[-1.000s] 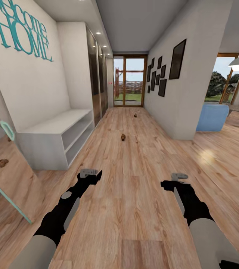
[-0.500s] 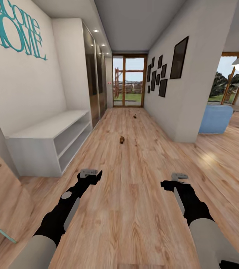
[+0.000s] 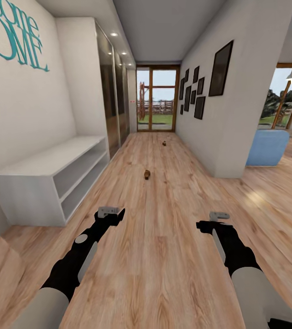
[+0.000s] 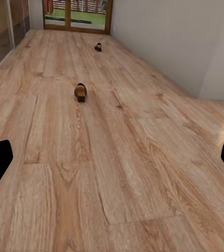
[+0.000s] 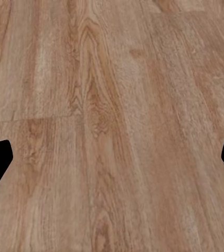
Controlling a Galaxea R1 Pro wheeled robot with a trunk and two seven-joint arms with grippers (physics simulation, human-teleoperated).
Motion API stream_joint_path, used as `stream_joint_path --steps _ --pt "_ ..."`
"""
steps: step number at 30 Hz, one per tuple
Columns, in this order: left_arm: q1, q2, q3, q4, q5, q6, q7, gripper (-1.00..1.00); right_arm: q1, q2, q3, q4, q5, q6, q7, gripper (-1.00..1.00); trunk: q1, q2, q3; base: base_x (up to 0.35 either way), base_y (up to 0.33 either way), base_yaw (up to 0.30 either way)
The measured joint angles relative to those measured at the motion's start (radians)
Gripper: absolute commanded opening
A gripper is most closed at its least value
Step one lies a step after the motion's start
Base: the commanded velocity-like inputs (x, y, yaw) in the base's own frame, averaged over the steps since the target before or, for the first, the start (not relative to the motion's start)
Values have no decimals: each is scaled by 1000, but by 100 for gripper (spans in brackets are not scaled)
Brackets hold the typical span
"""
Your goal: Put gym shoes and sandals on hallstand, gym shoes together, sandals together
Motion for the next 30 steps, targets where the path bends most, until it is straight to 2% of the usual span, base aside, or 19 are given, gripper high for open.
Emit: stream_joint_path --steps 30 --pt "0 0 0 0 0 0 0 100 0 -2 -2 9 4 0 4 100 0 0 0 349 -92 0"
